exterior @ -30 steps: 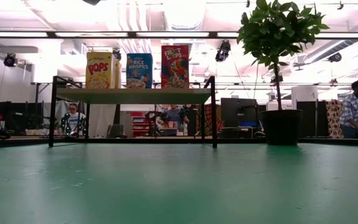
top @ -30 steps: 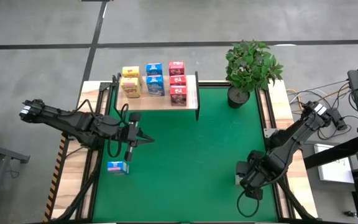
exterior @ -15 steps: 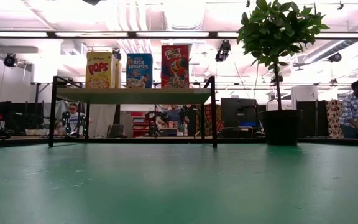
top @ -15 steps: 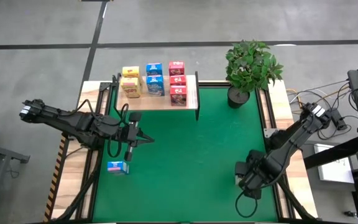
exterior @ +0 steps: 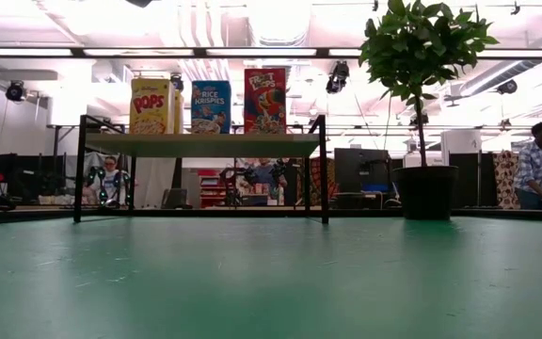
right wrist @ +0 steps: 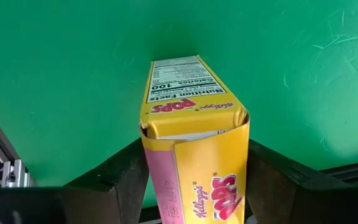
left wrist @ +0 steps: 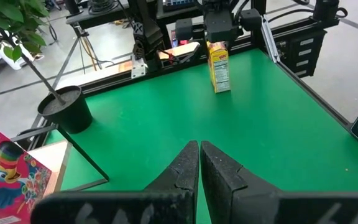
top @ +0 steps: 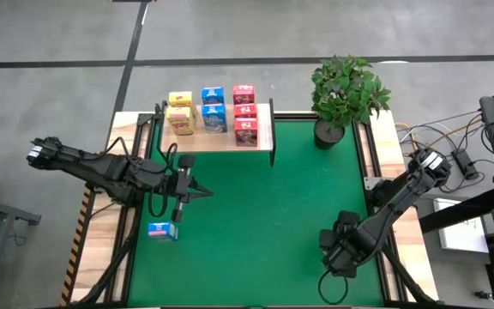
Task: Stack cereal on shelf
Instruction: Put the yellow cereal on the shelf
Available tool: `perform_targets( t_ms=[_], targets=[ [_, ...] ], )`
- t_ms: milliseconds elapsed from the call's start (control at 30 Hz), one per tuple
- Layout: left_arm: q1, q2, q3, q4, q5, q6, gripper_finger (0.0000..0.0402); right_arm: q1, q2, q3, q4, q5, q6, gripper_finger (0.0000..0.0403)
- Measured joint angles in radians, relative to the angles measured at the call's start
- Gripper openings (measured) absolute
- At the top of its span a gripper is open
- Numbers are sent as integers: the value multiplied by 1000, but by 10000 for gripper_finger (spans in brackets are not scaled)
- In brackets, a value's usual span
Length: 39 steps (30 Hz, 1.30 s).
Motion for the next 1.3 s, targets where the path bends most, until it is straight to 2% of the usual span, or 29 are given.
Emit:
perform_targets(
  t_ms=[400, 667, 867, 1033, 1133, 1300],
  targets=[
    [0, 0, 1, 0, 0, 16, 0, 0, 1, 0, 6, -3, 5, 159],
    [0, -10, 77, -14, 0, 44, 0, -20, -28, 0, 73, -3, 80, 147],
    [0, -26, 118, -28, -34, 82, 0, -81, -85, 0, 231, 102, 76, 148],
    [0, -38, 119, -41, -116, 110, 0, -167, -129, 0, 400, 245, -44, 146],
    [0, -49, 139, -50, -168, 120, 0, -238, -142, 0, 523, 300, -183, 148],
    [0, -78, 202, -116, -208, 113, 0, -362, -143, 0, 757, 306, -497, 145]
  ],
)
